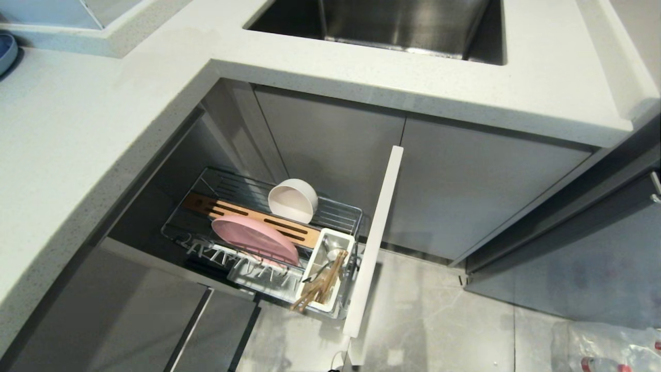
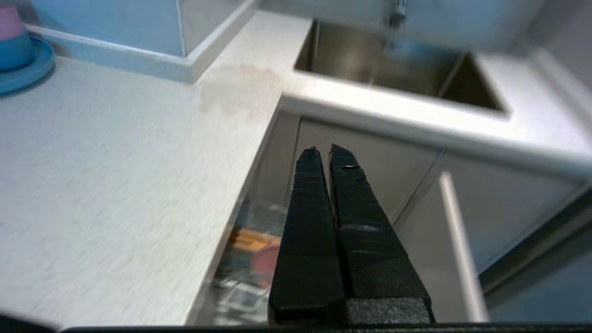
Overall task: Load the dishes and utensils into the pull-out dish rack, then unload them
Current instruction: Take the plate out of the cupboard
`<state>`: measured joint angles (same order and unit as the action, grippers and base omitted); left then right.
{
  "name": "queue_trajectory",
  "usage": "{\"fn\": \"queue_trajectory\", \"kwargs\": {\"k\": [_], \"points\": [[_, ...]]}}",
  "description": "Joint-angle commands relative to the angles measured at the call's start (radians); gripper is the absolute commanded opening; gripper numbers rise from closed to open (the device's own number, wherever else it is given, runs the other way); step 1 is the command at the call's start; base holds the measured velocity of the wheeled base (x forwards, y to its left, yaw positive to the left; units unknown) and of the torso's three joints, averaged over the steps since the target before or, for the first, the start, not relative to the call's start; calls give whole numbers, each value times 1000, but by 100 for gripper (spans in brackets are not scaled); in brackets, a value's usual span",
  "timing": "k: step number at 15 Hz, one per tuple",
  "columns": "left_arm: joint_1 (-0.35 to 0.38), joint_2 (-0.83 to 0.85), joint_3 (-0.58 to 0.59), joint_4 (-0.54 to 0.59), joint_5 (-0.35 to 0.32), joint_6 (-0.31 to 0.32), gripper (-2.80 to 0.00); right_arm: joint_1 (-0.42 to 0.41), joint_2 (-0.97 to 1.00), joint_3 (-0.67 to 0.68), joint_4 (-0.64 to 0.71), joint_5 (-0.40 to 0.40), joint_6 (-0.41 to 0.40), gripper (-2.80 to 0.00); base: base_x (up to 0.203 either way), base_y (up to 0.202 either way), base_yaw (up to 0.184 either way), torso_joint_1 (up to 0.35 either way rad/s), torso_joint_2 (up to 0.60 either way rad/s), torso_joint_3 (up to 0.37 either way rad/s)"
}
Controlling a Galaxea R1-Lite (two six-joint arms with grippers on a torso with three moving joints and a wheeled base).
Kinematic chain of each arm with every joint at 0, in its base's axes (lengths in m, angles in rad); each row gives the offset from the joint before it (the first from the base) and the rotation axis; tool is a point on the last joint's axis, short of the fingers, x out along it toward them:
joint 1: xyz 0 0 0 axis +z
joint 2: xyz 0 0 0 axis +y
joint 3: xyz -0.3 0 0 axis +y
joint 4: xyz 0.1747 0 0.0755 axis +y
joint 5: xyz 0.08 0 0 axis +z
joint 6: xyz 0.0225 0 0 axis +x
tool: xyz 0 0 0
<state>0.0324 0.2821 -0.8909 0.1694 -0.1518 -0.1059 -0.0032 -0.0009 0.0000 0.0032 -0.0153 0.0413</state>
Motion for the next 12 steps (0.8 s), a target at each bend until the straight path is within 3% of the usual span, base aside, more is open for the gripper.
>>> {"fn": "queue_trajectory", "kwargs": {"k": [1,3,6,7,9,12], "points": [[18,194,-130,0,1,-100,-280,0,1,2,0,0,0,-280,0,0,0,0,0,0],[21,353,-265,-18,43,-275,-280,0,1,2,0,0,0,-280,0,0,0,0,0,0],[-30,583,-478,1,174,-568,-280,0,1,2,0,0,0,-280,0,0,0,0,0,0],[-94,639,-530,39,230,-634,-280,0,1,2,0,0,0,-280,0,0,0,0,0,0],[-297,715,-584,95,361,-728,-280,0,1,2,0,0,0,-280,0,0,0,0,0,0],[-638,804,-574,124,614,-785,-280,0,1,2,0,0,0,-280,0,0,0,0,0,0]]}}
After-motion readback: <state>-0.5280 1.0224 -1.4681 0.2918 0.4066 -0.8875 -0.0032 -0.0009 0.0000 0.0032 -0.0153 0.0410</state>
